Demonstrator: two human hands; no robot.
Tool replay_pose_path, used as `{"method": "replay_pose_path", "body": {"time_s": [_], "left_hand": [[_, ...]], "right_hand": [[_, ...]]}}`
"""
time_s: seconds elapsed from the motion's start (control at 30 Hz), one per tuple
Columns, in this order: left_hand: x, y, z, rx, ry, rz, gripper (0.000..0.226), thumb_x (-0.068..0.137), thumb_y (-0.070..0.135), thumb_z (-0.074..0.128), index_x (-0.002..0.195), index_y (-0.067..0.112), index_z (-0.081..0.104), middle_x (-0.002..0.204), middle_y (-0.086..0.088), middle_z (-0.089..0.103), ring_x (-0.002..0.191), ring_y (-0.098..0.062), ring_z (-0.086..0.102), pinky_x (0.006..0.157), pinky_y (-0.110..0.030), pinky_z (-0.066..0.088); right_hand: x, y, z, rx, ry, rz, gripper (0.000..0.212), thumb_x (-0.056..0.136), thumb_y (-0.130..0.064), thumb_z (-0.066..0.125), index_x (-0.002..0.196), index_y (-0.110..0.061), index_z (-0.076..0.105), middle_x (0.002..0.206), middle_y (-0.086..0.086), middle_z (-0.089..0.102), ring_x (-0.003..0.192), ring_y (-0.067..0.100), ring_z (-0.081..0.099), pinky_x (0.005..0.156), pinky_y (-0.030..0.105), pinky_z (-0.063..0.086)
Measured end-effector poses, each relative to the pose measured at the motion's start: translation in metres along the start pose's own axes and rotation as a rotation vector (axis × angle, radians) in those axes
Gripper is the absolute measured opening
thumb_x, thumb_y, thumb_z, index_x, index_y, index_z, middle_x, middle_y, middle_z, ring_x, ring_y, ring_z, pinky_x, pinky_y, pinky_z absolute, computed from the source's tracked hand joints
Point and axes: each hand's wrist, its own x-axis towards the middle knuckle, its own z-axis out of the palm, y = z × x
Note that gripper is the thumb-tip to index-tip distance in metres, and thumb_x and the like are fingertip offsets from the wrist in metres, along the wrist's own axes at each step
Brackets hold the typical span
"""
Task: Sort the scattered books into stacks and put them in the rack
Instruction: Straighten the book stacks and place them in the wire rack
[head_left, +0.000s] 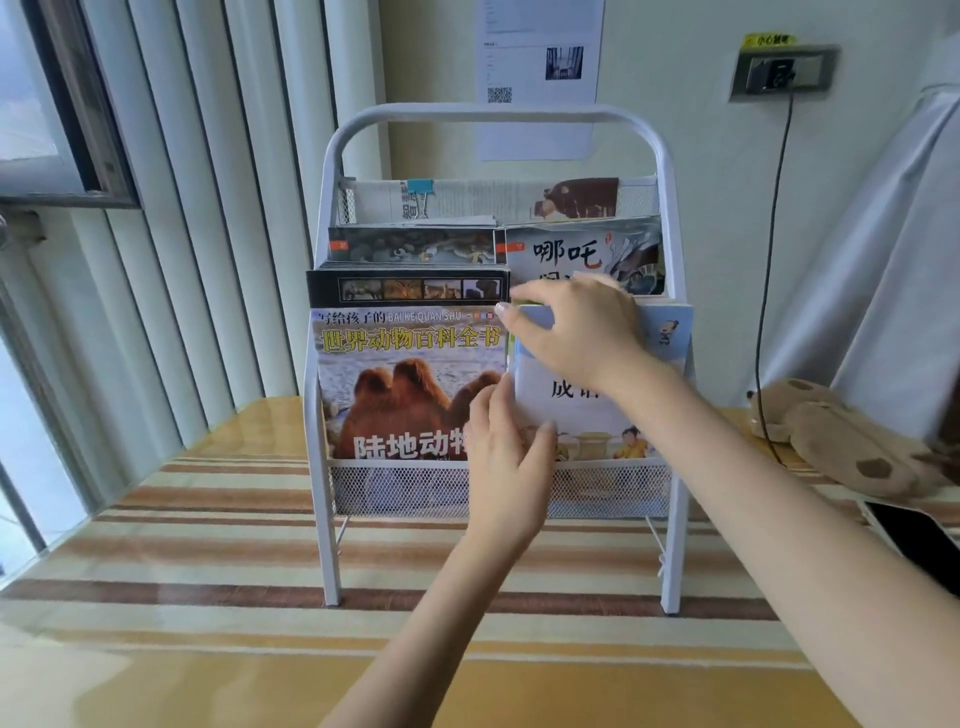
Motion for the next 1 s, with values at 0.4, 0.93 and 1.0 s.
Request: {"method": "replay_pose_path", "body": {"time_s": [0.4,0.93,1.0], "left_hand": [[0.003,0.015,-0.006,0.136,-0.056,-0.187,0.033,0.08,0.015,0.056,0.112,0.012,0.06,0.116,-0.005,0.055,0.111,-0.023,0.048,0.082,-0.027,0.035],[0.013,0.013,-0.024,0.328,-0.021,-0.038,0.021,0.085,0.02,0.054,0.076,0.005,0.066,0.07,-0.007,0.068,0.069,-0.024,0.063,0.063,-0.04,0.05],[0.015,0.011,-0.02,0.349,0.104,0.115,0.019,0.086,0.019,0.052,0.086,0.006,0.066,0.076,-0.006,0.068,0.076,-0.025,0.063,0.066,-0.036,0.047]], "right_hand": [[-0.011,0.03,-0.016,-0.272,0.012,0.207,0.064,0.095,-0.06,0.014,0.091,-0.024,0.068,0.082,0.0,0.069,0.092,0.024,0.063,0.112,0.048,0.008],[-0.01,0.005,0.003,-0.217,0.036,0.22,0.057,0.092,-0.061,0.024,0.127,-0.029,0.055,0.148,-0.002,0.039,0.134,0.016,0.037,0.106,0.065,-0.01],[-0.008,-0.003,0.016,-0.249,0.006,0.198,0.064,0.089,-0.066,0.025,0.124,-0.022,0.055,0.131,-0.002,0.056,0.123,0.019,0.049,0.109,0.062,-0.006]]}}
